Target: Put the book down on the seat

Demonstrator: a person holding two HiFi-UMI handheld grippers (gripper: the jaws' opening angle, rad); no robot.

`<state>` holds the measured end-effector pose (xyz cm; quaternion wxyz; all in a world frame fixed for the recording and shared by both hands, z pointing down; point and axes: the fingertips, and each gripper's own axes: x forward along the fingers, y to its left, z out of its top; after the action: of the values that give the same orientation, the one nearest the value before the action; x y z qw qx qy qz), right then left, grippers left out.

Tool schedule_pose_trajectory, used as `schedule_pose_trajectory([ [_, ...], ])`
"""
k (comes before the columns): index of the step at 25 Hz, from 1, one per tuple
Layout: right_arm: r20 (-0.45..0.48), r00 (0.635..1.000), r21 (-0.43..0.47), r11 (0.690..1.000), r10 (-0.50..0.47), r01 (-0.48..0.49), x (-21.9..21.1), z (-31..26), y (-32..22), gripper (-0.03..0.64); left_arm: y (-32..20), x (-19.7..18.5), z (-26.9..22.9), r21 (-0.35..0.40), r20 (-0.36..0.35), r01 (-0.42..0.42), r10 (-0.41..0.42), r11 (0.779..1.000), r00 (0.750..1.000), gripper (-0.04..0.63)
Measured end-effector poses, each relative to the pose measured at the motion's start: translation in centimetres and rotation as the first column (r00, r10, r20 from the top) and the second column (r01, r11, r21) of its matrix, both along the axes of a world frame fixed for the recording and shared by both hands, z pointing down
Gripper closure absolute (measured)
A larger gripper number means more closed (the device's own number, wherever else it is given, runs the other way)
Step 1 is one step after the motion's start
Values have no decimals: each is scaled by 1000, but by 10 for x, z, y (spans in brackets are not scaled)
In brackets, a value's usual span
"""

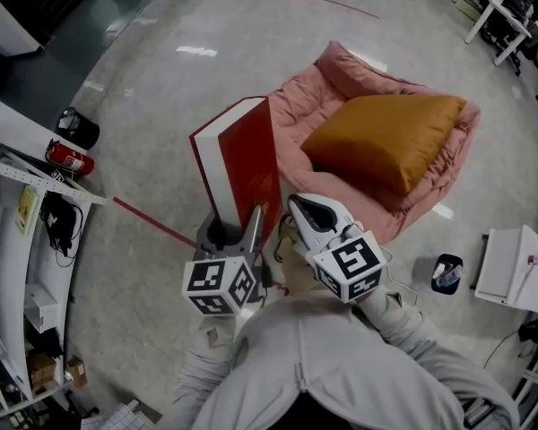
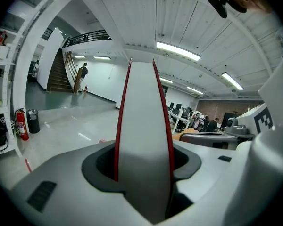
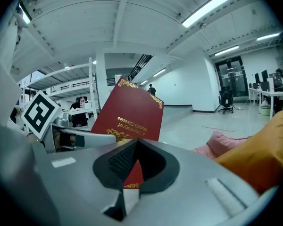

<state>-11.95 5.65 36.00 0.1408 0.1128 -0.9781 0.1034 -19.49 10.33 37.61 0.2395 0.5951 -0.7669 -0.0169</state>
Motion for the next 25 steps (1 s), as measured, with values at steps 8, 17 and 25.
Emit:
schedule_pose_trajectory([
  [8,7,998,-13,998,55,-55,-47,-9,-75,617,-77,-38,4,-34,-17,-65,65,997,998,350],
  [17,-28,990,-57,988,140,-141,-76,4,-152,617,-157,-72,19,-74,-47,-134,131,988,990,350],
  [25,-67,970,-112,964,235,-242,-86,37,-205,617,-218,-93,55,-130,-69,-218,211,967,975,350],
])
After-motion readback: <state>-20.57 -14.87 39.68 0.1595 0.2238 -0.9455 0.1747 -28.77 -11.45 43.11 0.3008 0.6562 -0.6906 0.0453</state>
